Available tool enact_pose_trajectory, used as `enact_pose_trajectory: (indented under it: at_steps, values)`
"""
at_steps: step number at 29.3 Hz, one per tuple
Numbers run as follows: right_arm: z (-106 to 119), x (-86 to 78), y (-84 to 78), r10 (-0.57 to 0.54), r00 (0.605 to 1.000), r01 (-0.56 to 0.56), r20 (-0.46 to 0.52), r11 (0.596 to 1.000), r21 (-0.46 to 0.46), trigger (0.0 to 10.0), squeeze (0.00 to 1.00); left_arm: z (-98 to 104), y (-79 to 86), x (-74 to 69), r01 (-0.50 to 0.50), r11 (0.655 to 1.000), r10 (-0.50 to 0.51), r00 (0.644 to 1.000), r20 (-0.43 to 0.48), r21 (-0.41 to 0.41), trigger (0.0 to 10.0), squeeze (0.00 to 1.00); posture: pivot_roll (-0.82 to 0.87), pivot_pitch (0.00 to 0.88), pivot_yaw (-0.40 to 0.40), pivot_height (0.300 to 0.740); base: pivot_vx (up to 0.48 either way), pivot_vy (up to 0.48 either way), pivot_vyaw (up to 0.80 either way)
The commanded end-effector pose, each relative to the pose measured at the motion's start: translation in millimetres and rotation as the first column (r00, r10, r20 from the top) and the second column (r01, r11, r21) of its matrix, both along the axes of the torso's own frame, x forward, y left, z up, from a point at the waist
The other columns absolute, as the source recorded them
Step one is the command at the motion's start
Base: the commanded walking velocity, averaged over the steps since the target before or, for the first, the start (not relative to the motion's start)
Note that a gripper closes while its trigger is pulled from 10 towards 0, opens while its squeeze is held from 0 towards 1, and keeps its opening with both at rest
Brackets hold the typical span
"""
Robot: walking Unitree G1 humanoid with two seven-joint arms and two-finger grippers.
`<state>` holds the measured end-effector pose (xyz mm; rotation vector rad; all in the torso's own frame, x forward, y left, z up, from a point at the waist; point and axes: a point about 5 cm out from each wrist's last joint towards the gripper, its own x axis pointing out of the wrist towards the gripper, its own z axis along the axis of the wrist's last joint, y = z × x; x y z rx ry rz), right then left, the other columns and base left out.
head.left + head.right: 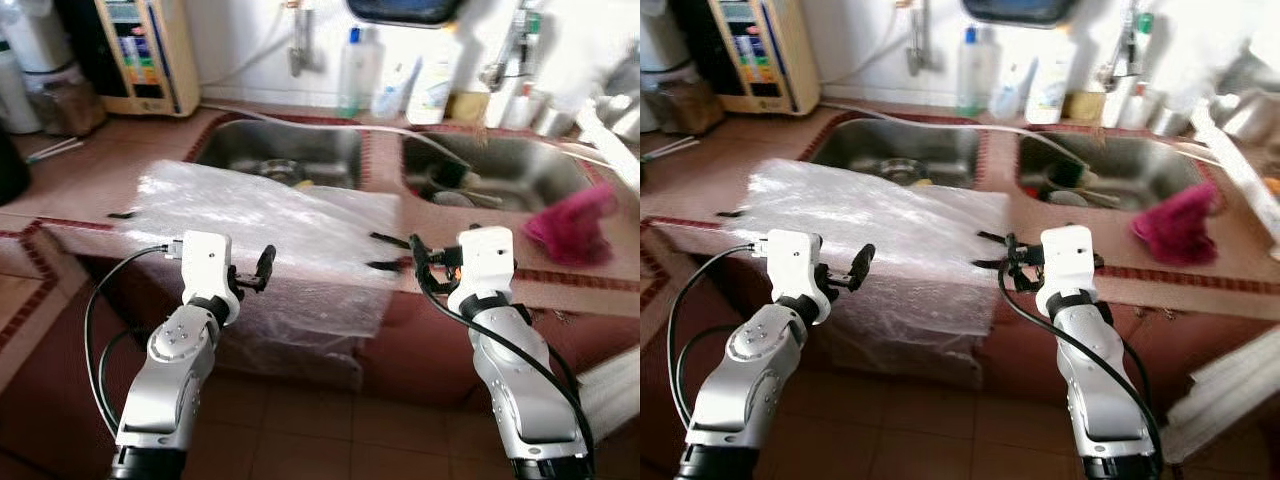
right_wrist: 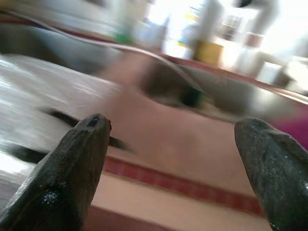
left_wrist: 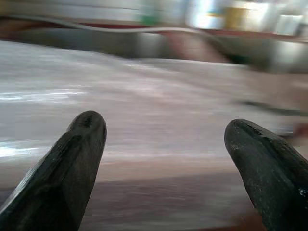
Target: Kitchen organization
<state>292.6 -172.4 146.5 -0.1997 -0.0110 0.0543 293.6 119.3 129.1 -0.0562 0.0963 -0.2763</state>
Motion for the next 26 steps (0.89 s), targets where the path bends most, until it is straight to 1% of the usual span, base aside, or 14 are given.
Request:
enact_pose_trajectory:
  at_steps: [1,9,12,26]
  values:
    - [3.1,1.0,3.9,0.006,1.000,-0.006,0.011,1.000,0.011,10.0,0.00,2.3,7.0,1.9,-0.012,1.000,0.012,1.000,0.008,0.019,10.0,0.00,-0.03,0.000,-0.004,0.740,0.000,-0.349,-0.74]
    - [2.2,1.8,3.8,0.008,1.000,-0.008,0.008,1.000,0.009,10.0,0.00,-0.4,5.8,1.4,-0.009,1.000,0.009,1.000,0.000,0.017,10.0,0.00,-0.02,0.000,-0.006,0.740,0.000,-0.330,-0.70]
    - [2.5,2.2,4.0,0.010,1.000,-0.010,0.009,1.000,0.009,10.0,0.00,-1.1,5.5,1.4,-0.007,1.000,0.007,1.000,-0.001,0.020,10.0,0.00,-0.03,0.000,-0.007,0.740,0.000,-0.305,-0.46]
    - [2.7,3.4,5.2,0.015,1.000,-0.015,0.013,1.000,0.006,10.0,0.00,-5.4,5.8,3.5,0.003,1.000,-0.003,1.000,-0.018,0.025,10.0,0.00,-0.03,0.000,-0.005,0.740,0.000,-0.307,0.00]
